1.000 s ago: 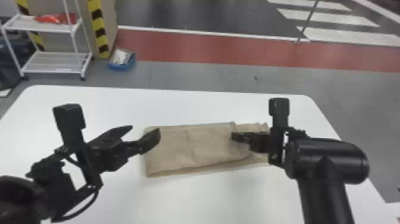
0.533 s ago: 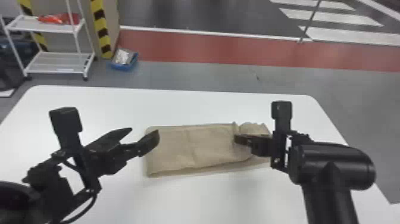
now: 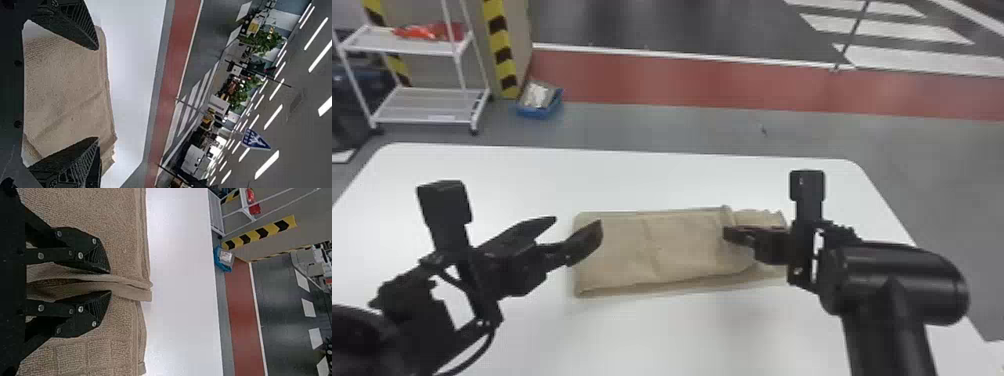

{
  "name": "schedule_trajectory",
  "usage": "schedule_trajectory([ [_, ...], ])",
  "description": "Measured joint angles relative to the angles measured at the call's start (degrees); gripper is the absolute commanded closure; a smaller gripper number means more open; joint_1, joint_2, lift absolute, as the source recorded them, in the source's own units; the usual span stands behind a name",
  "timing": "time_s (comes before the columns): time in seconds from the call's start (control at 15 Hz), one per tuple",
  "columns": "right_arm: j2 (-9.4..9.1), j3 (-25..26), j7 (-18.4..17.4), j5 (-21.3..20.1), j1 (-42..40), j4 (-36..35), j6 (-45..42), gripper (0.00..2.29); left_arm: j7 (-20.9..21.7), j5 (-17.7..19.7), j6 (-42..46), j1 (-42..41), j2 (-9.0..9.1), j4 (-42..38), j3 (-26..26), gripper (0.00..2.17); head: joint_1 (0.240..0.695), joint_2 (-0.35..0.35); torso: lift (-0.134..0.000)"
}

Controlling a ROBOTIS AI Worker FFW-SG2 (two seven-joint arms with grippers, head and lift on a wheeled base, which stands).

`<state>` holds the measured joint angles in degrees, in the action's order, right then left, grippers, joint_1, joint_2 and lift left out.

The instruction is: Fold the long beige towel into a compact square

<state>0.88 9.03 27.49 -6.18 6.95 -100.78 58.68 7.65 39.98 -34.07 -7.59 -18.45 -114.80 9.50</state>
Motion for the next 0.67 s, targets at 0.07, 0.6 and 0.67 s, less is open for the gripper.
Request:
schedule_trajectory([
  [0.07, 0.00, -0.1, 0.0, 0.0, -0.1, -0.4, 0.2, 0.84, 0.0, 0.0, -0.1, -0.1, -0.02, -0.2, -0.1, 0.07, 0.695, -0.158, -0.124],
  [0.6, 0.00, -1.1, 0.3, -0.2, -1.7, -4.0, 1.5, 1.48, 0.0, 0.0, -1.1, -1.5, -0.10, -2.4, -0.8, 0.07, 0.695, -0.152, -0.124],
  [0.67, 0.00, -1.0, 0.7, -0.1, -1.8, -4.0, 1.8, 1.48, 0.0, 0.0, -1.2, -1.8, -0.13, -2.6, -1.0, 0.07, 0.695, -0.151, -0.124],
])
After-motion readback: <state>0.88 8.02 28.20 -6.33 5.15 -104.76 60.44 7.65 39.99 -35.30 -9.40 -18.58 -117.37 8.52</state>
